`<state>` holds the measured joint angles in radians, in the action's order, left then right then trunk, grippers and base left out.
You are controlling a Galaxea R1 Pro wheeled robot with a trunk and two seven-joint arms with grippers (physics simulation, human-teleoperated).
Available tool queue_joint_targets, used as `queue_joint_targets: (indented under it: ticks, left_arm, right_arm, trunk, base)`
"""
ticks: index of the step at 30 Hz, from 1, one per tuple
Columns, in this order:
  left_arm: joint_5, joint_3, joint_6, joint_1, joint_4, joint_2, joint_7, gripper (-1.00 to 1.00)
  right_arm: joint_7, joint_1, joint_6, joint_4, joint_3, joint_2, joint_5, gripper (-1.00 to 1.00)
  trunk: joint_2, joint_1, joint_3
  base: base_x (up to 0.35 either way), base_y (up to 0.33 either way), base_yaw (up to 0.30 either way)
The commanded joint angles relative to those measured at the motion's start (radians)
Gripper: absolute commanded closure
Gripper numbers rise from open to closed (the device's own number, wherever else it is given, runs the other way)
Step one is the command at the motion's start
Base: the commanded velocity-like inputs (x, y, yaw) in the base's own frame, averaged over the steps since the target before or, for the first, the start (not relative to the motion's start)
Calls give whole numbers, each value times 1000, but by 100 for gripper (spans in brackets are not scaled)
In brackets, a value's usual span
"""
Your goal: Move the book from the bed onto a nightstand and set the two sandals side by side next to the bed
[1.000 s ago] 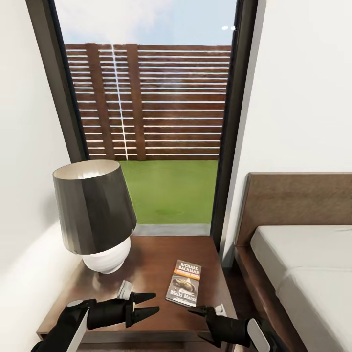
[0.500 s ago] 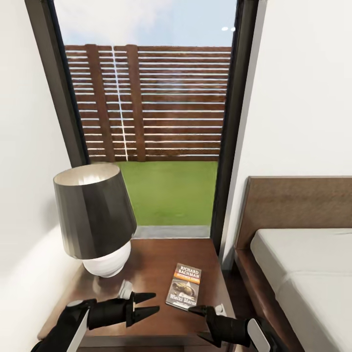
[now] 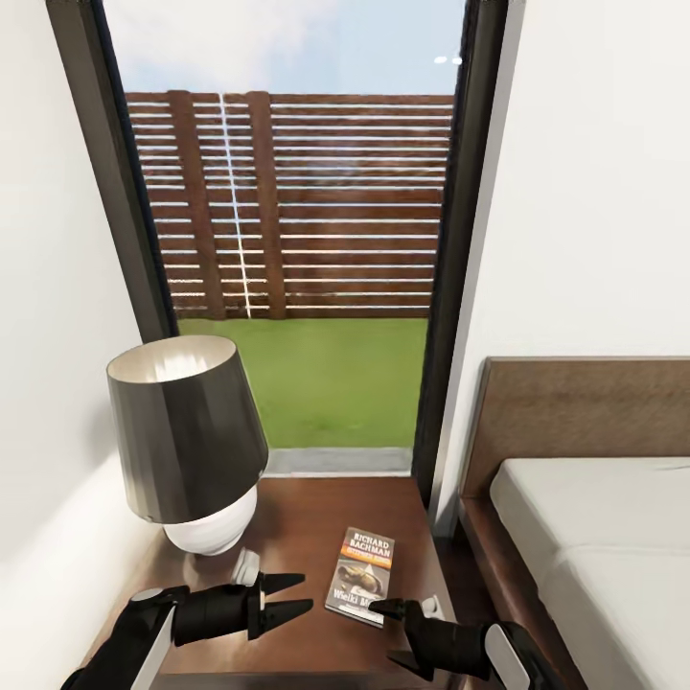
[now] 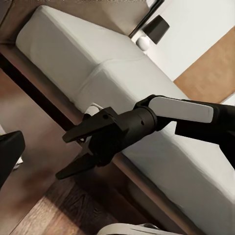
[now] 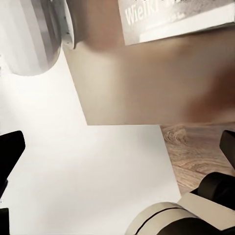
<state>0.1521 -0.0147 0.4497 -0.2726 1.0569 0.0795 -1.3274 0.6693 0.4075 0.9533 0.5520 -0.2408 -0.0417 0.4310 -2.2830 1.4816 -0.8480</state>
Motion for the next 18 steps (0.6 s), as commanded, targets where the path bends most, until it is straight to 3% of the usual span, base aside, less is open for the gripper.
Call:
queue_joint_targets:
  ticks: [1, 18]
  left_arm:
    - [3, 0, 10, 0, 0, 0, -3, -100]
    - [3, 1, 10, 0, 0, 0, -3, -100]
  right_arm:
    - [4, 1, 4, 0, -7, -1, -7, -100]
    - [6, 1, 5, -1, -8, -1, 6, -100]
  trunk:
    - [7, -4, 2]
    - [126, -69, 55]
  base:
    - [0, 0, 0]
    - [0, 0, 0]
